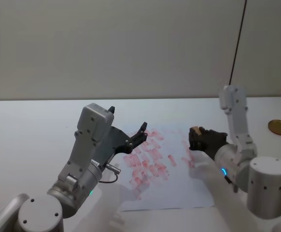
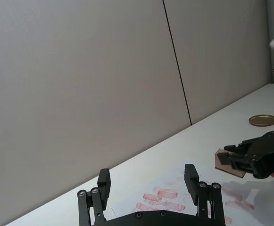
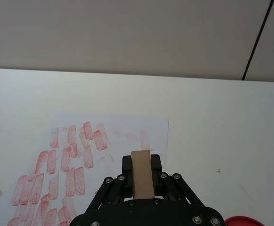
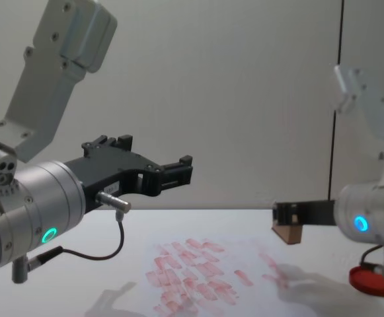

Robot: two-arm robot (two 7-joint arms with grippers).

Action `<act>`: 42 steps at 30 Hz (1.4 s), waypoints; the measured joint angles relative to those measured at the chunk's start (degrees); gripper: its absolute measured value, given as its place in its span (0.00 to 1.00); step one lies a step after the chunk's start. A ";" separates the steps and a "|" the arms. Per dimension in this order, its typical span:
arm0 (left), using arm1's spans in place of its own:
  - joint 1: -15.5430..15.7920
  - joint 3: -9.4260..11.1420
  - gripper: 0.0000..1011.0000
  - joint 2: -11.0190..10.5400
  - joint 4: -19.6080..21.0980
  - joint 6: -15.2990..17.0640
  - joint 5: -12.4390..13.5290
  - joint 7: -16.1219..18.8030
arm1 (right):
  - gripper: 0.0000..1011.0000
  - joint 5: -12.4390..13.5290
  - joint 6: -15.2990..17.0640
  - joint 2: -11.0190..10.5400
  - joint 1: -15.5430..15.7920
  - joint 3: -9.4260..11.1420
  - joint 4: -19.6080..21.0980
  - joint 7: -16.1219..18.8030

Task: Use the one hand to pick up the stamp and affix it onto the A4 paper.

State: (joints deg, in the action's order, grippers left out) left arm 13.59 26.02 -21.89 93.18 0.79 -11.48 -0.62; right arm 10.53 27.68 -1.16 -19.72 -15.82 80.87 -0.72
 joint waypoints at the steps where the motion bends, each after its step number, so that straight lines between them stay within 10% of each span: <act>1: 0.00 0.00 0.98 0.00 0.00 0.00 0.00 0.00 | 0.22 -0.07 -0.06 0.13 -0.25 -0.02 -0.51 0.10; 18: 0.00 0.00 0.98 0.00 0.00 0.00 0.00 0.00 | 0.22 -1.12 -2.43 3.40 -7.13 -0.40 -14.41 2.34; 42: 0.00 0.00 0.98 0.00 0.00 0.00 0.00 0.00 | 0.22 -2.71 -1.45 5.24 -11.41 -0.55 -21.51 2.02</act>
State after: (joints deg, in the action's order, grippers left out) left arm 13.59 26.03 -21.90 93.18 0.79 -11.48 -0.62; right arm 7.82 26.23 4.07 -31.13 -16.37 59.37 1.30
